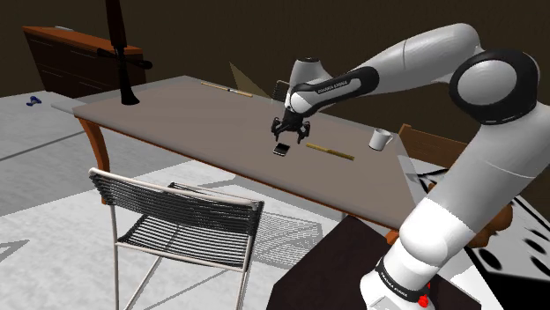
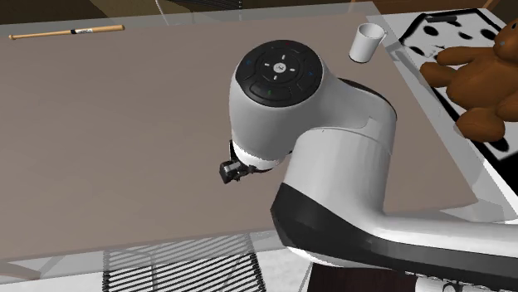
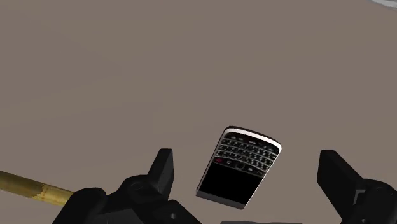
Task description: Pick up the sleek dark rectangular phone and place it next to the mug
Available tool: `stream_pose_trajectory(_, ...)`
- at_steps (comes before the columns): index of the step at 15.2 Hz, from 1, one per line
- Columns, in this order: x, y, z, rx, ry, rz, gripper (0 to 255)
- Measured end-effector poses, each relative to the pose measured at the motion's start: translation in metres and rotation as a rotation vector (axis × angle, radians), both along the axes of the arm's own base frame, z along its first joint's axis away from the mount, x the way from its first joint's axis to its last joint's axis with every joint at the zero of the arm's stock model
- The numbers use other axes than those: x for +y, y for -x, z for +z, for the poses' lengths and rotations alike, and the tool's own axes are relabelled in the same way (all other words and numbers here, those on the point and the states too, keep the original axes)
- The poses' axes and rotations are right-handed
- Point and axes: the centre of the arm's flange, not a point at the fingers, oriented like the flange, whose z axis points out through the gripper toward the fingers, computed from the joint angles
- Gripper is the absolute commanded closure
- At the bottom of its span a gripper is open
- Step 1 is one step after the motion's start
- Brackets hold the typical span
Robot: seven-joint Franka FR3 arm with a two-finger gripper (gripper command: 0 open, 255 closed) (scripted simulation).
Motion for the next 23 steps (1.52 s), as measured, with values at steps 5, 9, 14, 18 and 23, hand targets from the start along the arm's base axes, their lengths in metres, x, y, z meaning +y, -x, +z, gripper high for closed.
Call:
stream_pose_trajectory(5,-0.033,-0.047,-0.035,-0.013,-0.002,-0.143,0)
stream_pose_trajectory(9,-0.049,-0.065,-0.058,-0.018,-0.003,-0.205,0)
stream_pose_trajectory(14,-0.055,-0.068,-0.085,-0.018,-0.003,-0.209,0)
stream_pose_trajectory(18,-0.056,-0.069,-0.091,-0.019,-0.003,-0.209,0)
stream_pose_trajectory(23,-0.056,-0.07,-0.09,-0.022,-0.004,-0.208,255)
